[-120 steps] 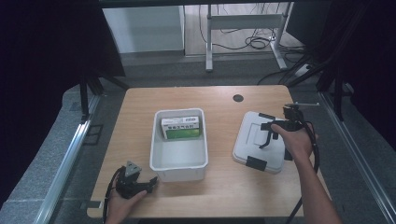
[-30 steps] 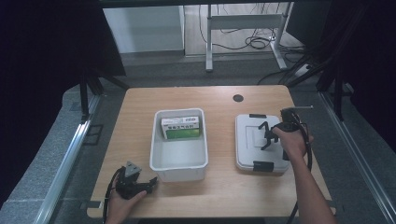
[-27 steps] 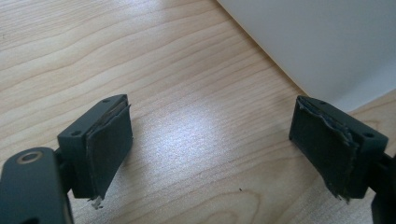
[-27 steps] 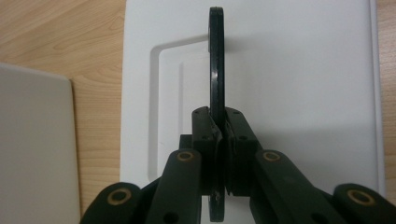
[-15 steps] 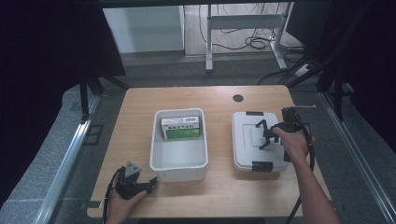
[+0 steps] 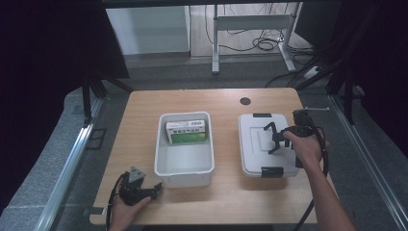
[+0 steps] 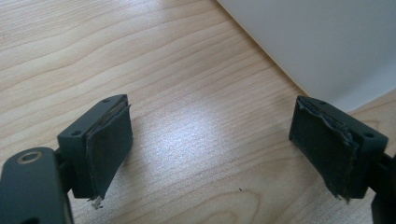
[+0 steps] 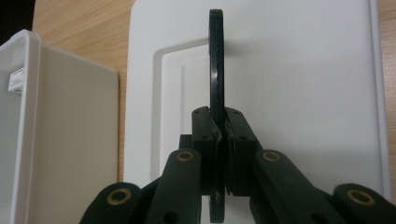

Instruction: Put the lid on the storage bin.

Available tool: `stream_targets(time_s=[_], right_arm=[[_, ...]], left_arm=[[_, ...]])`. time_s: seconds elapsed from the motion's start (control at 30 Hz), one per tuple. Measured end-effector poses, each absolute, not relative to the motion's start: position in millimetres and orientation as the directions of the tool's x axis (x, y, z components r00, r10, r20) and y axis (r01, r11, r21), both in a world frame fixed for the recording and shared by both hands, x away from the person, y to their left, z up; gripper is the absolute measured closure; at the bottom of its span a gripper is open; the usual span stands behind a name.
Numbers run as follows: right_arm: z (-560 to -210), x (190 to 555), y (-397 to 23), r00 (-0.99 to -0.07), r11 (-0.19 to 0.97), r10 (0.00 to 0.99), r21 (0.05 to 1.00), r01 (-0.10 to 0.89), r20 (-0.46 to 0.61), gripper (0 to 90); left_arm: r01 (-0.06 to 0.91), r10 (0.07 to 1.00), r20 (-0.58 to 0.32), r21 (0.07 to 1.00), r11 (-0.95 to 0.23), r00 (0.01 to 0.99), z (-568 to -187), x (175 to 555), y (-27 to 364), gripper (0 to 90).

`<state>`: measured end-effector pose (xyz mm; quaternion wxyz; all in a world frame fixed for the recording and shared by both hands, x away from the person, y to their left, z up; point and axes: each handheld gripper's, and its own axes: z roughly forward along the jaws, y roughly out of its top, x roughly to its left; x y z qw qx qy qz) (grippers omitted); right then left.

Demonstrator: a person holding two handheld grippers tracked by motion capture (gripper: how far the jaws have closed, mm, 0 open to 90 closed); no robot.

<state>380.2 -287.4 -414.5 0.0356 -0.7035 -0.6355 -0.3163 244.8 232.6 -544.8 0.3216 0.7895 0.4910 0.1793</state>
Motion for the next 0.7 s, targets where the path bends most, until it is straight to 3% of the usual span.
stream_targets(time_s=[0.7], right_arm=[[-403.3,367.4,-280.3,-0.048,-0.178,0.855,0.379,0.908,0.516,84.6]], left_arm=[[0.660,0.890,-0.033,0.684,-0.311,0.454,-544.8,244.8,232.6,13.1]])
